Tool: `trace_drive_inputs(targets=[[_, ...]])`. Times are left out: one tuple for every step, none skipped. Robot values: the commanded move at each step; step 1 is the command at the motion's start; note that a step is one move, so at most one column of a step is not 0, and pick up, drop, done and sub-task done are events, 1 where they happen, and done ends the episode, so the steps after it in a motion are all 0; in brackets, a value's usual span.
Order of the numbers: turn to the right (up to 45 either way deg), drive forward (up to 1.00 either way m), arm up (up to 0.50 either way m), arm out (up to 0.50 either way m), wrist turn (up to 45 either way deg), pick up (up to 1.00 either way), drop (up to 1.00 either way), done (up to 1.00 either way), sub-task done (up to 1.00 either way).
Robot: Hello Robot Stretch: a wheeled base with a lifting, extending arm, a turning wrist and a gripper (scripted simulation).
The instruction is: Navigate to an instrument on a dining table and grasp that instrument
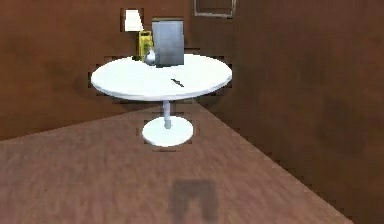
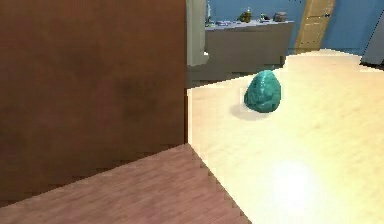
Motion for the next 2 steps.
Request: trace_drive_inputs(targets=[[-12.0,0.0,0.0,0.0,0.0,0.0,0.0,0.0,0.0],[0.0,0.6,0.0,0.0,0.0,0.0,0.0,0.0,0.0]])
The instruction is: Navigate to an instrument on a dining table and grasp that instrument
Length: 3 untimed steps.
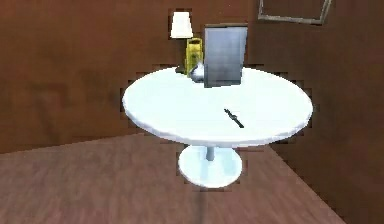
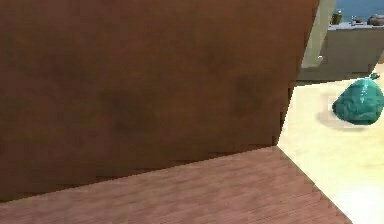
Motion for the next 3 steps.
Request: trace_drive_inputs(targets=[[-45.0,0.0,0.0,0.0,0.0,0.0,0.0,0.0,0.0],[-18.0,0.0,0.0,0.0,0.0,0.0,0.0,0.0,0.0],[0.0,0.5,0.0,0.0,0.0,0.0,0.0,0.0,0.0]])
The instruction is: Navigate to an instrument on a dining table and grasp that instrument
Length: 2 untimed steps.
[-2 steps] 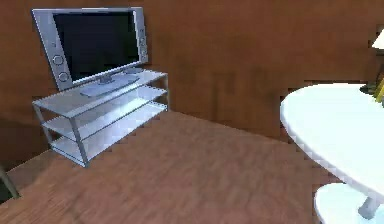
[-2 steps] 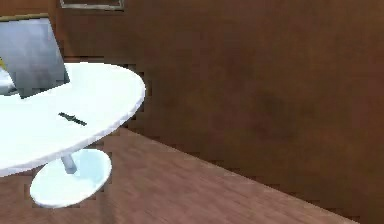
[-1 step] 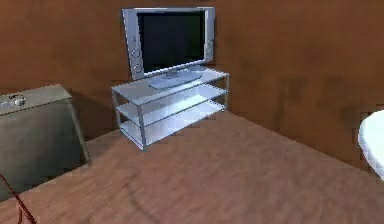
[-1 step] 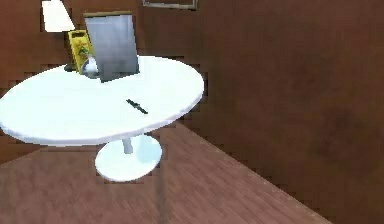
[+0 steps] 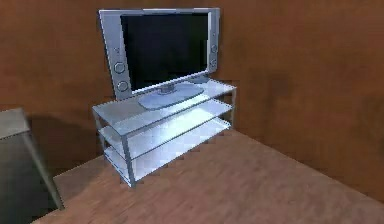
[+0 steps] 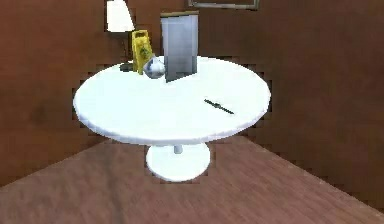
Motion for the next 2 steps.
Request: trace_drive_inputs(targets=[[45.0,0.0,0.0,0.0,0.0,0.0,0.0,0.0,0.0],[45.0,0.0,0.0,0.0,0.0,0.0,0.0,0.0,0.0]])
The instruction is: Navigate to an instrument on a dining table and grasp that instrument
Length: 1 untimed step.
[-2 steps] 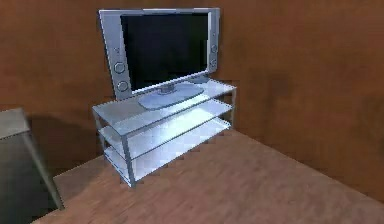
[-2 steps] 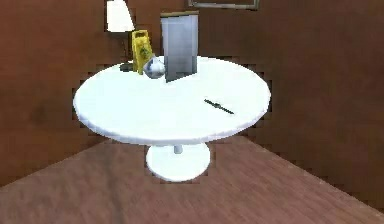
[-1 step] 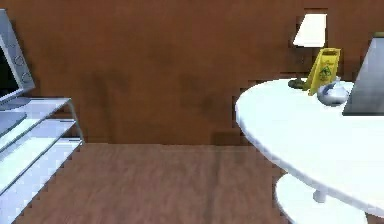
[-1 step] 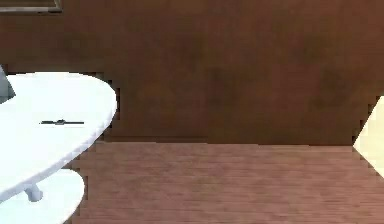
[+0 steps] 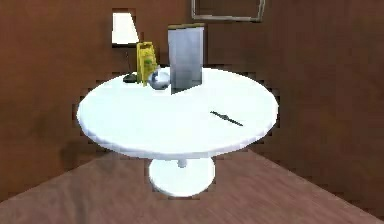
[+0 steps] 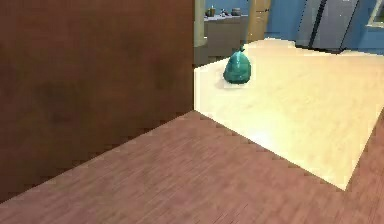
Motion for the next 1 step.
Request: trace_drive_inputs(targets=[[45.0,0.0,0.0,0.0,0.0,0.0,0.0,0.0,0.0]])
